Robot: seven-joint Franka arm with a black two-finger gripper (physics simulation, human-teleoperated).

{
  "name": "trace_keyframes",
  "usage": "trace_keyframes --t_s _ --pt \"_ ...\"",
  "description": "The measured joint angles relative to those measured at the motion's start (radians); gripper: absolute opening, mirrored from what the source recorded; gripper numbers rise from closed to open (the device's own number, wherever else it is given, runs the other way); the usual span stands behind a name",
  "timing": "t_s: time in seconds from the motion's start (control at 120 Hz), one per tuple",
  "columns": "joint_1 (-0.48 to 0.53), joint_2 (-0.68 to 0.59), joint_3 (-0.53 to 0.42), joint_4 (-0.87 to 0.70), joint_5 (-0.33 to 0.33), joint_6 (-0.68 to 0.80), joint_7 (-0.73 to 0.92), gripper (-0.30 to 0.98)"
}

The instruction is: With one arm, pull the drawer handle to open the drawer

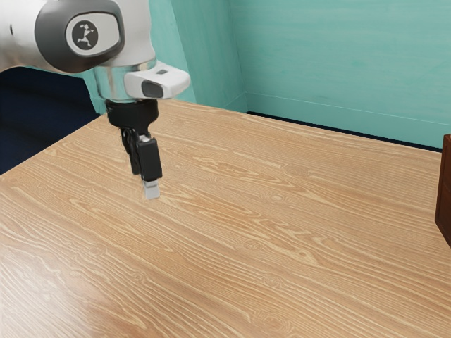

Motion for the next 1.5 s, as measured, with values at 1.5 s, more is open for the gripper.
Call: trace_keyframes --t_s 1.5 --pt "-0.064 0.485 -0.421 0.345 -0.167 0.636 1.490 0.49"
